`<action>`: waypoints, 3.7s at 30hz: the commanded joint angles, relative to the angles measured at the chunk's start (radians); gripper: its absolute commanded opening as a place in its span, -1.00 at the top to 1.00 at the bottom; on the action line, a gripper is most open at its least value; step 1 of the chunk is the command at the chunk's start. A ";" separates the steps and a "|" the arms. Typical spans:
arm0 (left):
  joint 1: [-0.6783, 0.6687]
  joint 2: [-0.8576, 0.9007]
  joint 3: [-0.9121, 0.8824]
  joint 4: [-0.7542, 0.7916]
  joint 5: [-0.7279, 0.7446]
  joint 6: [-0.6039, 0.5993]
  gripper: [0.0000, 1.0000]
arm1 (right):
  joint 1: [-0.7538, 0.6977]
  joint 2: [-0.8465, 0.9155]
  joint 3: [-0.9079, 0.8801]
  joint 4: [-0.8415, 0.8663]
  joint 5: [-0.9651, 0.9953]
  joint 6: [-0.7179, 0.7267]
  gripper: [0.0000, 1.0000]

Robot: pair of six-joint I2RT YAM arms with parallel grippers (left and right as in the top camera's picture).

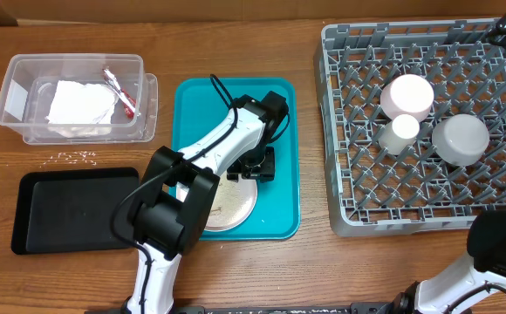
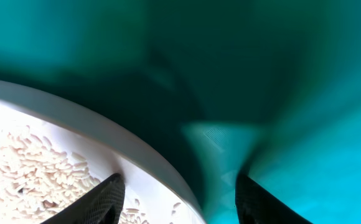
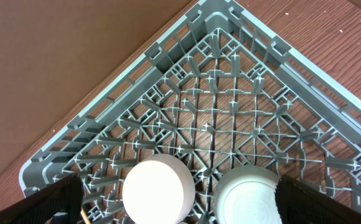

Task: Sort waste into correct bins and load items into the dishwasher
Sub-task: 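Grip the white plate rim with the left gripper, then lift the plate and carry it left over the black tray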

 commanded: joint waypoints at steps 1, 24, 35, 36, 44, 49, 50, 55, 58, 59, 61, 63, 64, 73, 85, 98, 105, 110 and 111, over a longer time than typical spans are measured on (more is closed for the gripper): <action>0.004 0.024 -0.052 0.014 -0.022 -0.013 -0.18 | -0.002 -0.005 0.003 0.003 -0.006 0.005 -1.00; 0.003 0.024 0.002 -0.031 -0.029 0.022 0.60 | -0.002 -0.005 0.003 0.003 -0.005 0.005 -1.00; 0.004 0.024 0.056 -0.062 -0.038 0.033 0.92 | -0.002 -0.005 0.003 0.003 -0.006 0.005 -1.00; 0.004 0.024 0.065 -0.074 -0.053 0.032 0.92 | -0.002 -0.005 0.003 0.003 -0.006 0.005 -1.00; 0.004 0.024 0.182 -0.188 -0.174 0.032 0.92 | -0.002 -0.005 0.003 0.003 -0.006 0.005 -1.00; 0.004 0.024 0.259 -0.263 -0.232 0.026 0.92 | -0.002 -0.005 0.003 0.003 -0.006 0.005 -1.00; 0.004 0.024 0.272 -0.277 -0.240 0.019 0.92 | -0.002 -0.005 0.003 0.003 -0.006 0.005 -1.00; 0.017 0.024 0.346 -0.339 -0.262 -0.015 0.92 | -0.002 -0.005 0.003 0.003 -0.005 0.005 -1.00; 0.040 0.024 0.398 -0.386 -0.291 -0.063 0.91 | -0.002 -0.005 0.003 0.003 -0.006 0.005 -1.00; 0.052 0.024 0.418 -0.409 -0.311 -0.094 0.92 | -0.002 -0.005 0.003 0.003 -0.006 0.005 -1.00; 0.077 0.024 0.455 -0.446 -0.338 -0.138 0.92 | -0.002 -0.005 0.003 0.003 -0.006 0.005 -1.00; 0.112 0.024 0.493 -0.476 -0.342 -0.148 0.92 | -0.002 -0.005 0.003 0.003 -0.006 0.005 -0.99; 0.134 0.024 0.510 -0.487 -0.342 -0.149 0.92 | -0.002 -0.005 0.003 0.003 -0.006 0.005 -1.00; 0.349 0.024 0.584 -0.552 -0.327 -0.170 0.92 | -0.002 -0.005 0.003 0.003 -0.006 0.005 -1.00; 0.561 -0.011 0.593 -0.541 -0.173 -0.158 0.92 | -0.002 -0.005 0.003 0.003 -0.006 0.005 -1.00; 0.743 -0.047 0.593 -0.523 0.097 -0.042 0.91 | -0.002 -0.005 0.003 0.003 -0.006 0.005 -1.00; 0.838 -0.047 0.593 -0.529 0.222 0.013 0.91 | -0.002 -0.005 0.003 0.003 -0.006 0.005 -1.00; 0.889 -0.047 0.593 -0.544 0.250 0.031 0.91 | -0.002 -0.005 0.003 0.003 -0.006 0.005 -1.00; 0.897 -0.047 0.593 -0.547 0.254 0.034 0.91 | -0.002 -0.005 0.003 0.003 -0.006 0.005 -1.00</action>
